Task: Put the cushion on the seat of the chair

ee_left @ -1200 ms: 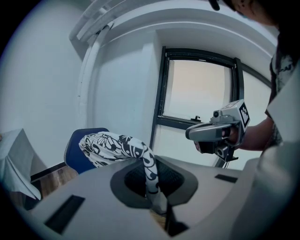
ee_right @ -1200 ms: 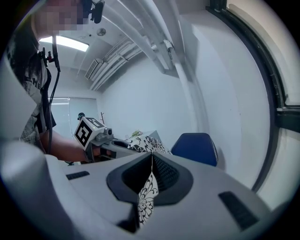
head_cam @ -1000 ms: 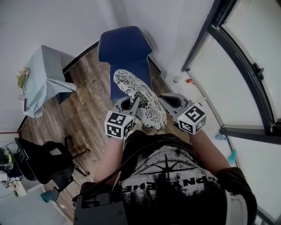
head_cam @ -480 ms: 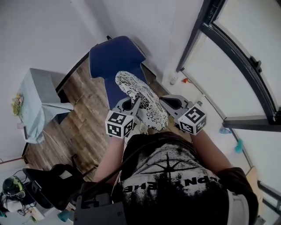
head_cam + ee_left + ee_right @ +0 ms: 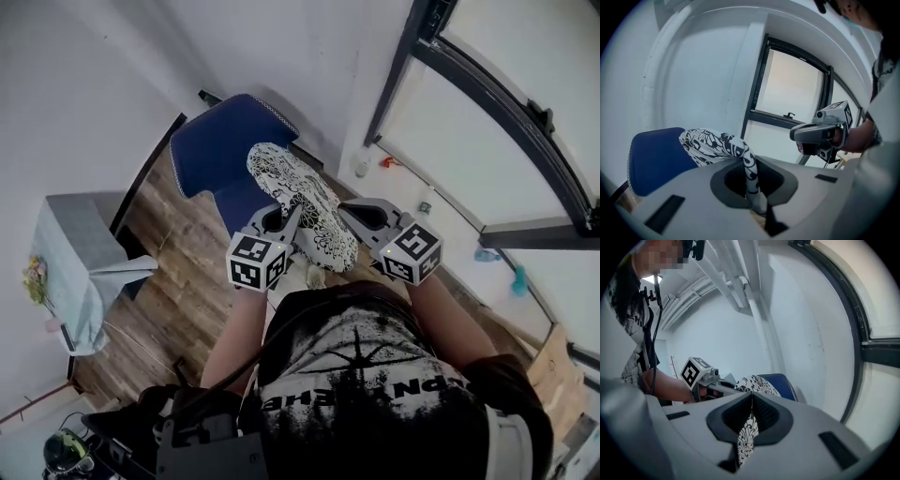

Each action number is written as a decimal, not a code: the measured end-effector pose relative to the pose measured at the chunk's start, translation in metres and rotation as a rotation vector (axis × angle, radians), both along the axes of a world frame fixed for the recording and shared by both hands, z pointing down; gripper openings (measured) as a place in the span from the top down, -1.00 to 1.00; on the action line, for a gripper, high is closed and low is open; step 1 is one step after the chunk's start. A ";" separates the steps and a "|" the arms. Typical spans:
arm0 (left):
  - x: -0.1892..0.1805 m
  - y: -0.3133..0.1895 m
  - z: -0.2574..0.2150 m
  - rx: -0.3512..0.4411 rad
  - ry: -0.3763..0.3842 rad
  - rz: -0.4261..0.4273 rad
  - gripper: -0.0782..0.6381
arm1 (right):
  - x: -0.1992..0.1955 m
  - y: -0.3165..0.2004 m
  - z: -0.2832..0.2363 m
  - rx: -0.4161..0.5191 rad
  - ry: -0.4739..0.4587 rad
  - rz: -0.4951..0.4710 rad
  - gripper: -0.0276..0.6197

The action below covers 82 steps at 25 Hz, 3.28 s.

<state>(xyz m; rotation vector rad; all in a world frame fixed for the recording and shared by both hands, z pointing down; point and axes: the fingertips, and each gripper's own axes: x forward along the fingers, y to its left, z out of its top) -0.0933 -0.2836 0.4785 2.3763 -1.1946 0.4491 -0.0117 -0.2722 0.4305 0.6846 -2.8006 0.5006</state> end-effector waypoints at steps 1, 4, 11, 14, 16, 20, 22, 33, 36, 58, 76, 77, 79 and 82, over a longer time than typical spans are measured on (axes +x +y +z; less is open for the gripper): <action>0.000 -0.005 0.003 -0.007 0.004 0.013 0.70 | 0.000 -0.004 0.002 -0.006 0.006 0.015 0.86; 0.001 -0.023 0.014 -0.027 0.024 0.047 0.70 | 0.004 -0.016 0.009 -0.030 0.028 0.061 0.86; -0.005 -0.048 0.044 -0.072 0.055 0.090 0.70 | 0.008 -0.041 0.037 -0.096 0.077 0.150 0.86; -0.013 -0.053 0.056 -0.085 0.063 0.099 0.70 | 0.002 -0.049 0.050 -0.120 0.082 0.176 0.86; -0.016 -0.056 0.068 -0.101 0.061 0.105 0.70 | -0.002 -0.054 0.059 -0.137 0.091 0.178 0.86; -0.027 -0.068 0.096 -0.123 0.038 0.088 0.70 | -0.011 -0.066 0.076 -0.157 0.108 0.164 0.86; -0.032 -0.073 0.110 -0.135 0.047 0.062 0.70 | -0.014 -0.072 0.084 -0.163 0.112 0.160 0.86; -0.113 -0.036 0.219 -0.309 0.022 -0.142 0.70 | -0.051 -0.050 0.148 -0.269 0.146 0.030 0.86; -0.136 -0.023 0.241 -0.343 0.009 -0.206 0.70 | -0.059 -0.048 0.161 -0.284 0.151 0.001 0.86; -0.275 0.049 0.407 -0.562 -0.050 -0.578 0.70 | -0.163 0.012 0.240 -0.366 0.111 -0.381 0.86; -0.304 0.061 0.462 -0.634 -0.129 -0.710 0.19 | -0.175 0.043 0.278 -0.444 0.134 -0.468 0.86; -0.306 0.062 0.461 -0.632 -0.138 -0.716 0.16 | -0.175 0.043 0.277 -0.444 0.134 -0.470 0.86; -0.311 0.064 0.457 -0.623 -0.155 -0.730 0.12 | -0.174 0.042 0.275 -0.438 0.135 -0.472 0.86; -0.313 0.063 0.446 -0.606 -0.173 -0.724 0.10 | -0.174 0.043 0.269 -0.419 0.128 -0.475 0.86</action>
